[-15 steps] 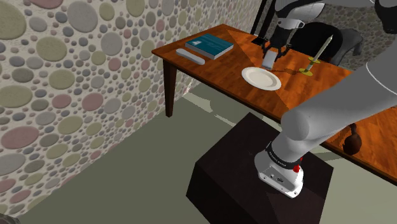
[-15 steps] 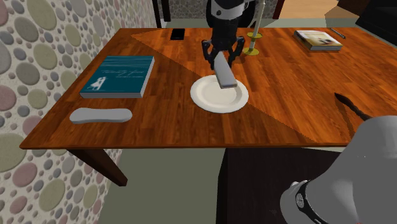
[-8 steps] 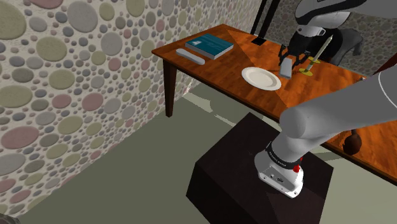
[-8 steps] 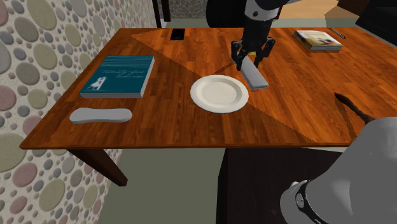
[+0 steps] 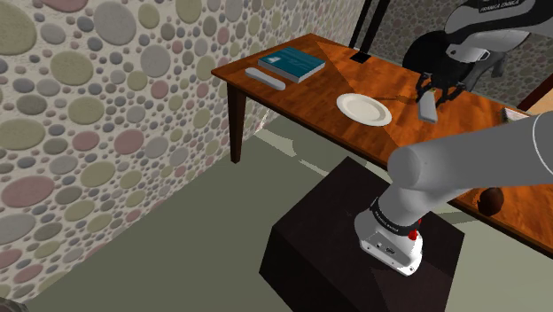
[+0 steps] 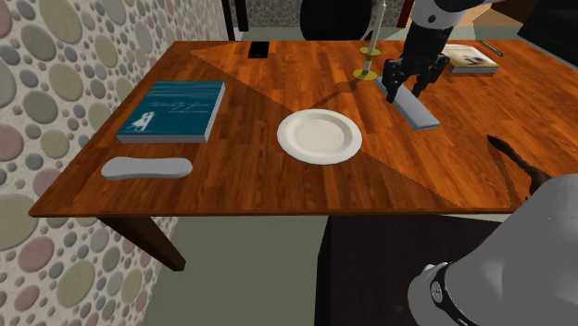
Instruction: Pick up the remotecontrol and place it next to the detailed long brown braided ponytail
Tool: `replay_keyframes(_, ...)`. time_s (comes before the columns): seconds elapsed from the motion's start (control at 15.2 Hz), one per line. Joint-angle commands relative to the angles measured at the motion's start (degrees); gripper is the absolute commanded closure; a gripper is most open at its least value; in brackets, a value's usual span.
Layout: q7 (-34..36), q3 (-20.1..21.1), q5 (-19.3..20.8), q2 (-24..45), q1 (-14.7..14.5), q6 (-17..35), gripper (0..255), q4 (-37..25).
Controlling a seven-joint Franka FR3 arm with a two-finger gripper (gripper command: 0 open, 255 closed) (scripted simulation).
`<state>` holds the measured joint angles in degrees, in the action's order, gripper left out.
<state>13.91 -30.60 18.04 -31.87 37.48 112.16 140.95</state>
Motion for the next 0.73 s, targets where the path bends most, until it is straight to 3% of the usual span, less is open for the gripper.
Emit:
replay_keyframes(0.0,-2.47,-1.74,1.64,-1.59,1.73,-0.47,255,0.67)
replay_keyframes(0.46,-11.8,-8.47,6.95,-5.43,7.34,-2.43,255,0.56)
replay_keyframes(0.66,-11.7,-9.44,7.51,-4.76,7.38,0.04,255,2.33)
